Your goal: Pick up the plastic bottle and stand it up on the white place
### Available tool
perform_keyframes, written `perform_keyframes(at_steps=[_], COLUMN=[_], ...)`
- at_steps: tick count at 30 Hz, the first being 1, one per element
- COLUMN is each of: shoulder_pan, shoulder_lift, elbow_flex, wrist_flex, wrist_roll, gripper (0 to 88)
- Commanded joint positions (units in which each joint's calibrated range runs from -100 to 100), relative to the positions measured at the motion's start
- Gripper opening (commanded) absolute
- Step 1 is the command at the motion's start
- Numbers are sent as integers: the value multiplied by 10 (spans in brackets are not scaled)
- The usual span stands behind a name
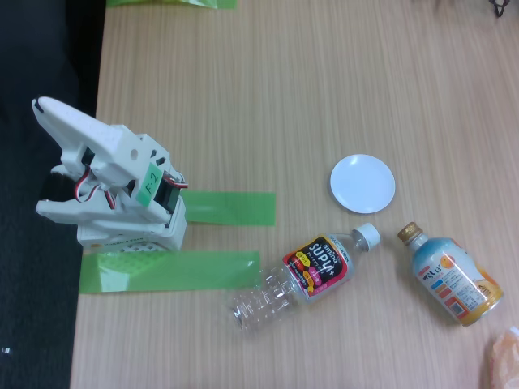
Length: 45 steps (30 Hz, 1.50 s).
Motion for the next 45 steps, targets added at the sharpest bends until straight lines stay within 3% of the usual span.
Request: perform_keyframes(at_steps=[1, 3, 6, 11, 18, 23, 35, 45], shoulder_pan=[1, 2, 3, 0, -3, -2, -3, -128], shoulder_lift=[7, 12, 5, 12, 18, 100, 548, 837], elbow_flex=[3, 3, -7, -182, -469, -644, -1163, -1465], wrist_flex=[-14, -4, 122, 493, 1110, 1385, 1717, 1828], wrist_roll=[-2, 2, 3, 21, 10, -13, -57, -189], gripper=[18, 18, 19, 43, 207, 286, 292, 291])
